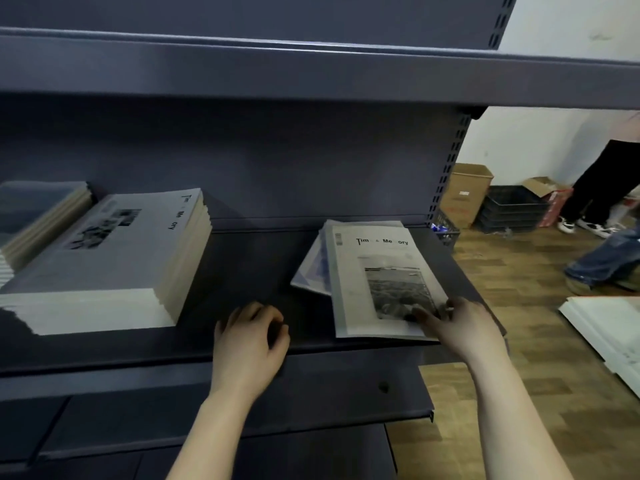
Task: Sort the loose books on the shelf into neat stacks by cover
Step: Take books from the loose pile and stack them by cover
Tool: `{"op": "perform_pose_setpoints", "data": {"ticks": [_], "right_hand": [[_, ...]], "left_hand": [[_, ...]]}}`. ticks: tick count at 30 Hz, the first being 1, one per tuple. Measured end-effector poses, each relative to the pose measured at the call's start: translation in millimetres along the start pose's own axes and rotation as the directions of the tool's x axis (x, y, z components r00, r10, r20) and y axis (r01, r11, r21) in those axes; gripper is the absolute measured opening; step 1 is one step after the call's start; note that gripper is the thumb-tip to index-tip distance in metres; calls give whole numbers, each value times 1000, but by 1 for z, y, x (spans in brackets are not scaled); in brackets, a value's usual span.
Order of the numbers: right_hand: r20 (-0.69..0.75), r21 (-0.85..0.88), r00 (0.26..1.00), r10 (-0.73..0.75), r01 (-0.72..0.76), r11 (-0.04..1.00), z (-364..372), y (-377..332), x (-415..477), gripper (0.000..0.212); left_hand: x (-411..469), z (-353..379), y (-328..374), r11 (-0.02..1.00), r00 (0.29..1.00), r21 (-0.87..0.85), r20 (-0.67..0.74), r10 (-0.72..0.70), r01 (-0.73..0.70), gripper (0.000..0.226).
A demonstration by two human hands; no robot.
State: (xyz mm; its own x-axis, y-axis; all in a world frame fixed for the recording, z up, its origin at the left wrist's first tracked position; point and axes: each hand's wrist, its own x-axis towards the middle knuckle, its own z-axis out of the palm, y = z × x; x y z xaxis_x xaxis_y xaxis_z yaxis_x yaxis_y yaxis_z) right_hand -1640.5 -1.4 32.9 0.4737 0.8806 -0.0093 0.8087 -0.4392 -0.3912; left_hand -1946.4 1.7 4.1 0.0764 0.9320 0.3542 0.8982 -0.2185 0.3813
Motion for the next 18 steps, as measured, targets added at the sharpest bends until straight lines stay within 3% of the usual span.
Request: {"op": "perform_pose_setpoints", "data": {"ticks": [8,14,18], "right_hand": [[79,55,993,93,-98,994,-7,-8,-3,81],[140,192,987,77,-103,976,-11,-4,3,59],[202,496,979,34,-132,858,-17,-7,-2,37]], "left_hand": [[5,12,5,999,999,31,17,34,-34,12],[6,10,2,999,999,17,33,43,-44,16],[6,10,2,999,998,16,35,49,-50,19]]}}
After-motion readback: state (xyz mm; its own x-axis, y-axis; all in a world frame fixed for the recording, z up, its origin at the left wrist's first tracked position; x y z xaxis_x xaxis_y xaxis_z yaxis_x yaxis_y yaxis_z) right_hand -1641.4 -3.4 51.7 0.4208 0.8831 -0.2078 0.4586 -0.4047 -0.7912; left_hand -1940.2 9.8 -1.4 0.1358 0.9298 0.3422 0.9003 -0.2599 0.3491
